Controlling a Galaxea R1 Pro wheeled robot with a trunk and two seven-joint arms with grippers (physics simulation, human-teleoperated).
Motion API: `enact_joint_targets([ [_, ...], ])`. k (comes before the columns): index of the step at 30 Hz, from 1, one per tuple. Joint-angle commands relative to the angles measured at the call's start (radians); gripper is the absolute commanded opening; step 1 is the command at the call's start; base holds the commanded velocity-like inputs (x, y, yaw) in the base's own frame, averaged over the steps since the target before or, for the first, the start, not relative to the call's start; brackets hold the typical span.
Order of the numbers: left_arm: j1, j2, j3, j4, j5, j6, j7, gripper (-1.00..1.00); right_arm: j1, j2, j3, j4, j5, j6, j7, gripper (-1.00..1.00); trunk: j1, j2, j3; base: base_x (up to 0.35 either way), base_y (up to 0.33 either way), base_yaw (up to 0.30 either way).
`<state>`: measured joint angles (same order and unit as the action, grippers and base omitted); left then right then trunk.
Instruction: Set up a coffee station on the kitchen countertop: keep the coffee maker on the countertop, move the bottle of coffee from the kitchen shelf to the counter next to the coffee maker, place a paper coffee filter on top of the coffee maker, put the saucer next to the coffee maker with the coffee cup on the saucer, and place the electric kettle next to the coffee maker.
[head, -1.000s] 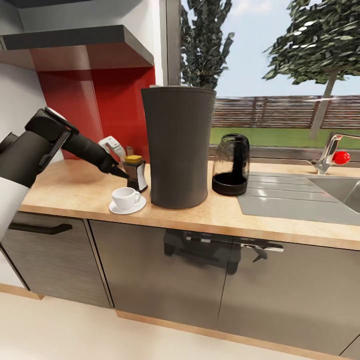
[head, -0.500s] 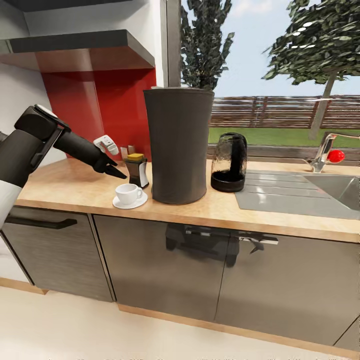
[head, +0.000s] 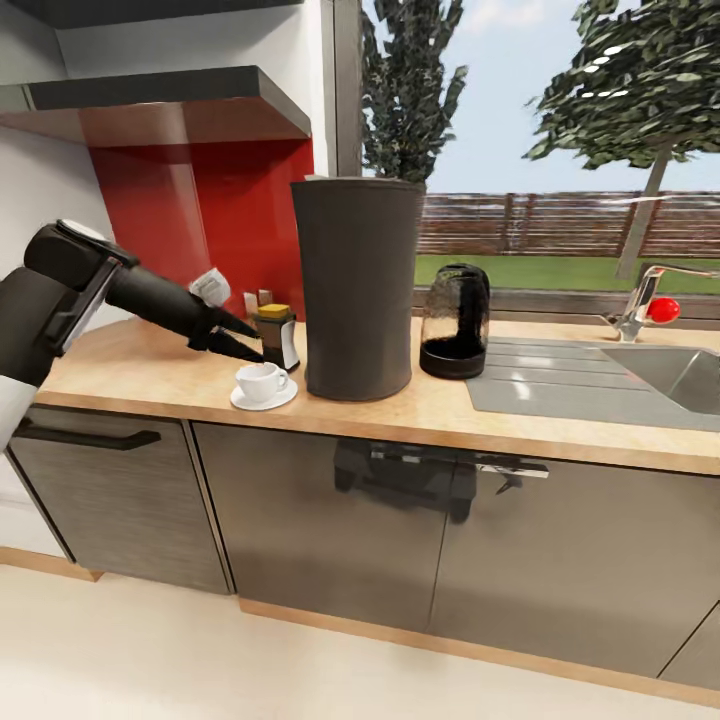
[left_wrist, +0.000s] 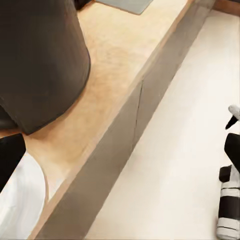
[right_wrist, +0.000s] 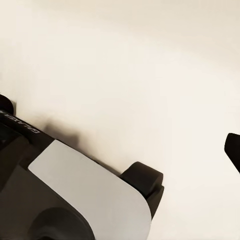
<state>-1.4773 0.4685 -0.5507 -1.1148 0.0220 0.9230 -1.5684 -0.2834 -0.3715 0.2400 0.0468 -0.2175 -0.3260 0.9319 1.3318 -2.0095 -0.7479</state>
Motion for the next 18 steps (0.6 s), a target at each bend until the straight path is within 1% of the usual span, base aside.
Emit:
enact_joint_targets([
  [1,0.061,0.014,-0.004,-0.047,0.102,-0.030,-0.002,1.00,-0.002,0.000,0.009,0.004,-0.010,-0.005,0.004,1.00,0.000,-0.001,-0.001,0.000,0.000,0.000],
  [4,0.072,0.015,-0.007,-0.055,0.116,-0.035,-0.002,1.00,-0.002,0.000,0.009,0.004,-0.010,-0.005,0.004,1.00,0.000,-0.001,-0.001,0.000,0.000,0.000],
  [8,0.089,0.012,-0.011,-0.063,0.123,-0.036,-0.002,1.00,-0.002,0.000,0.009,0.004,-0.010,-0.005,0.004,1.00,0.000,-0.001,-0.001,0.000,0.000,0.000],
  [11,0.106,0.003,-0.013,-0.069,0.126,-0.036,0.021,1.00,-0.002,0.000,0.009,0.004,-0.010,-0.005,0.004,1.00,0.000,-0.001,-0.001,0.000,0.000,0.000],
  [14,0.125,-0.017,-0.014,-0.072,0.131,-0.036,0.064,1.00,-0.002,0.000,0.009,0.004,-0.010,-0.005,0.004,1.00,0.000,-0.001,-0.001,0.000,0.000,0.000],
  [15,0.139,-0.037,-0.014,-0.077,0.146,-0.037,0.101,1.00,-0.002,0.000,0.009,0.004,-0.010,-0.005,0.004,1.00,0.000,-0.001,-0.001,0.000,0.000,0.000],
  [18,0.169,-0.065,-0.015,-0.097,0.193,-0.037,0.173,1.00,-0.002,0.000,0.009,0.004,-0.010,-0.005,0.004,1.00,0.000,-0.001,-0.001,0.000,0.000,0.000],
])
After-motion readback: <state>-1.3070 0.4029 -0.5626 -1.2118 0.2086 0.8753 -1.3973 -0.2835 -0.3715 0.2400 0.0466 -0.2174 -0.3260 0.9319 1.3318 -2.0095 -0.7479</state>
